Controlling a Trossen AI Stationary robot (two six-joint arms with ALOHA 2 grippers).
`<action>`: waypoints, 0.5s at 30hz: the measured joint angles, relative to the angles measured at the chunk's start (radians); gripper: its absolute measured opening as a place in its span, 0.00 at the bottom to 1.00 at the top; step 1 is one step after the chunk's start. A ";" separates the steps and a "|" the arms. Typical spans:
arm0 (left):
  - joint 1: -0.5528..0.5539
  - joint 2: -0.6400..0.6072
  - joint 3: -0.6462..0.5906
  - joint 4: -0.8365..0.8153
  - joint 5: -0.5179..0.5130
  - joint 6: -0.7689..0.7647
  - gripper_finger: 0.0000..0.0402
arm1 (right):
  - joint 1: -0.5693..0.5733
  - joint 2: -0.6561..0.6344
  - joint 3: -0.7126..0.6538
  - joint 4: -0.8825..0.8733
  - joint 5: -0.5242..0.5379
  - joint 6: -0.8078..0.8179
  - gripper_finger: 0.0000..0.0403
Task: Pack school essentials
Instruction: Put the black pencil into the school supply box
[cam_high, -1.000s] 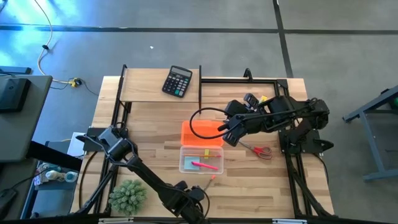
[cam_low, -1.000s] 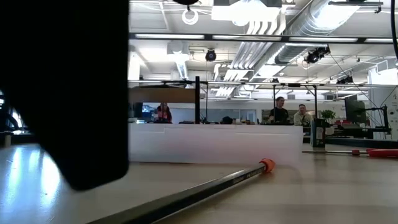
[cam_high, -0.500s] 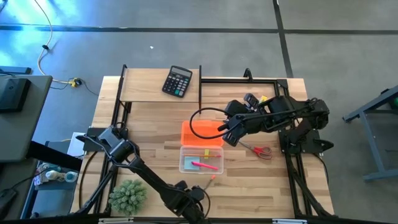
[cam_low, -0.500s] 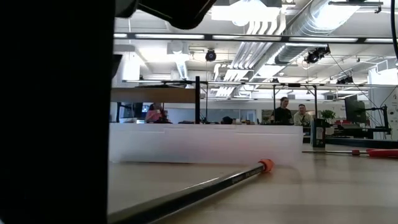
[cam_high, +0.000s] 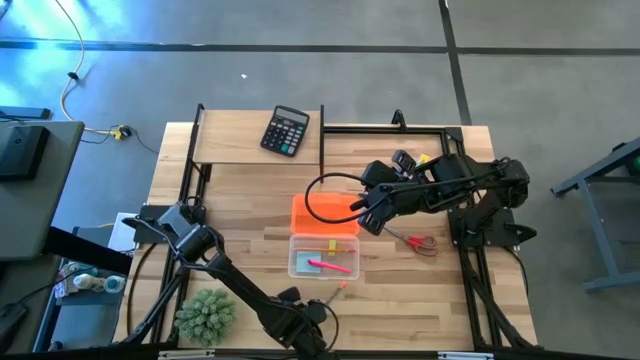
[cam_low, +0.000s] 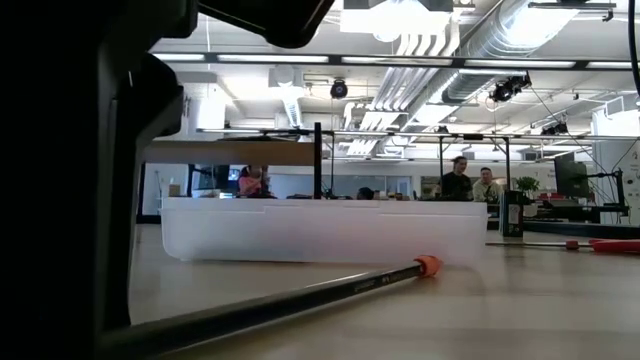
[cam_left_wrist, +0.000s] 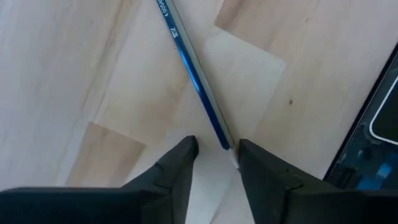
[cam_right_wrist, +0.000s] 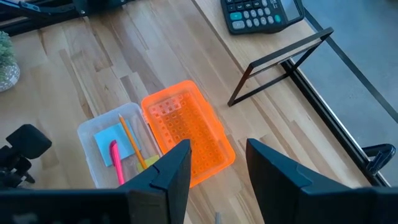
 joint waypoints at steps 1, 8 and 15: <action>0.002 0.000 0.000 -0.002 -0.001 0.009 0.27 | 0.000 0.000 0.000 0.000 0.000 0.000 0.36; 0.018 0.006 -0.001 -0.025 0.003 0.113 0.18 | 0.000 0.000 0.000 0.000 0.000 0.000 0.36; 0.037 0.012 0.000 -0.038 0.039 0.151 0.10 | 0.000 0.000 0.000 0.000 0.000 0.000 0.36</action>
